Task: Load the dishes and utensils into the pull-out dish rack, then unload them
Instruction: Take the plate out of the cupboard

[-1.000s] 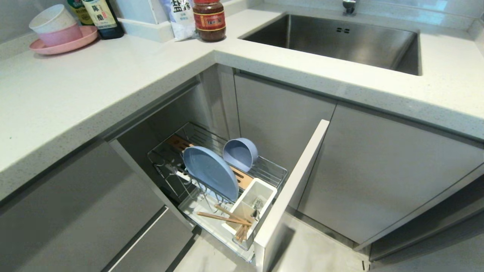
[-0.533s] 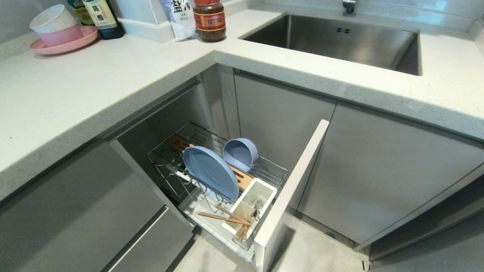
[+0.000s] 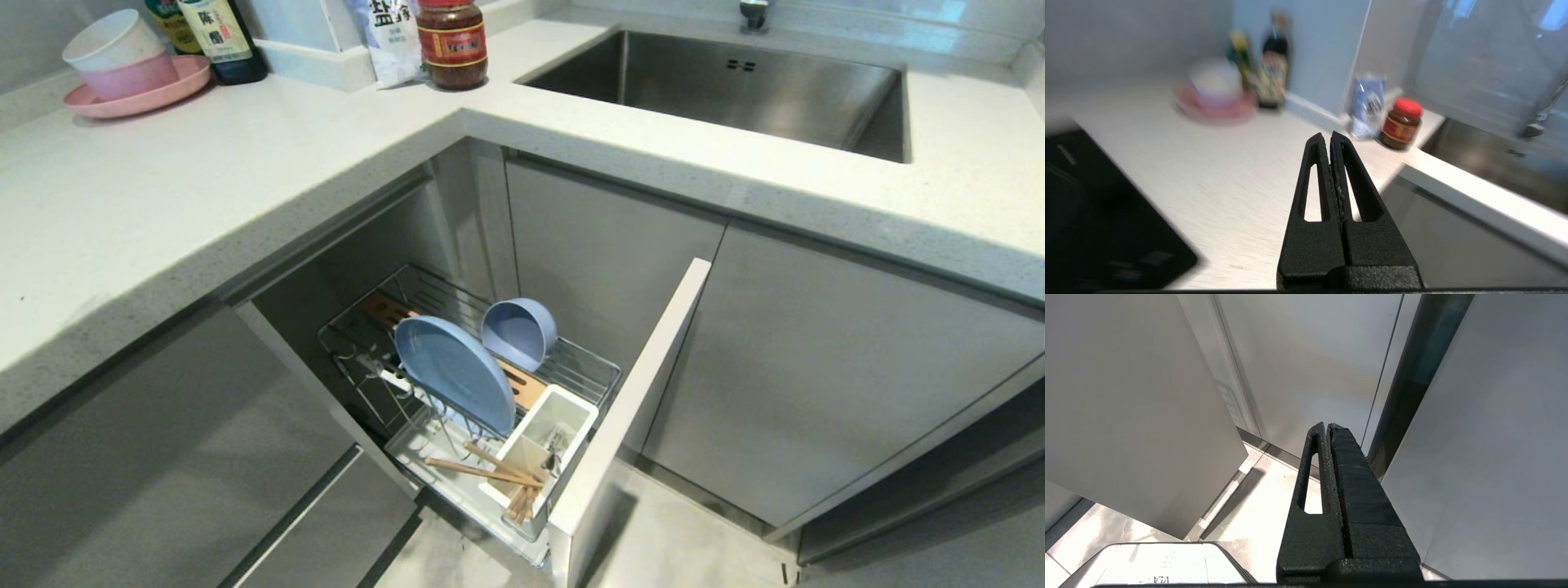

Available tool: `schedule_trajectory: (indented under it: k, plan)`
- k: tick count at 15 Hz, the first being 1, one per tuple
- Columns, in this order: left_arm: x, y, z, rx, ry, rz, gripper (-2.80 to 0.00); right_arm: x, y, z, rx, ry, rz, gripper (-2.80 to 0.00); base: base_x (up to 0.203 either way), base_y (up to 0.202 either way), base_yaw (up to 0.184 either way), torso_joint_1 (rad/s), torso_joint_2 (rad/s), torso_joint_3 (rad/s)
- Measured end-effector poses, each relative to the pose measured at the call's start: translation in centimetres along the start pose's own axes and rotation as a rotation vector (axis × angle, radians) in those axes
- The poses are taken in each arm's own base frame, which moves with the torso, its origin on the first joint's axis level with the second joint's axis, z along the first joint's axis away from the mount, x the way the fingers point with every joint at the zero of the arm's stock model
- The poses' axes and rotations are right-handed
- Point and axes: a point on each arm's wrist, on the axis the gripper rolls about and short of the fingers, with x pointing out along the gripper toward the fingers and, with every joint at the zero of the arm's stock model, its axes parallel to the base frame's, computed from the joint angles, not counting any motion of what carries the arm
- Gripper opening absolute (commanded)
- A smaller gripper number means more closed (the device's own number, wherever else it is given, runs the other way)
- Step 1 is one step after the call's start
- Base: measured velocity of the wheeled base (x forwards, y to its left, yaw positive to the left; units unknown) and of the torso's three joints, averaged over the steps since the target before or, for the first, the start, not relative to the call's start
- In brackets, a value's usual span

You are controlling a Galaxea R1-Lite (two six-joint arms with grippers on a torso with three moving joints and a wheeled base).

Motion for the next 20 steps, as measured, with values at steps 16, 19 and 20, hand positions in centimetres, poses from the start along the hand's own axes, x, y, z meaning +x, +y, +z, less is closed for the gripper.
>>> schedule_trajectory:
  k: [16, 19, 20]
  plan:
    - [7.8, -10.9, -14.0, -0.361, 0.894, -0.078, -2.80, 0.0, 0.0, 0.0, -0.001, 0.000, 0.000, -2.80, 0.000, 0.000, 0.000, 0.000, 0.00, 0.000]
    - [8.4, -12.7, -16.9, -0.325, 0.987, -0.026, -2.80, 0.0, 0.0, 0.0, 0.000, 0.000, 0.000, -2.80, 0.000, 0.000, 0.000, 0.000, 0.00, 0.000]
    - [8.6, -13.3, -17.8, -0.317, 1.012, -0.008, -2.80, 0.0, 0.0, 0.0, 0.000, 0.000, 0.000, -2.80, 0.000, 0.000, 0.000, 0.000, 0.00, 0.000]
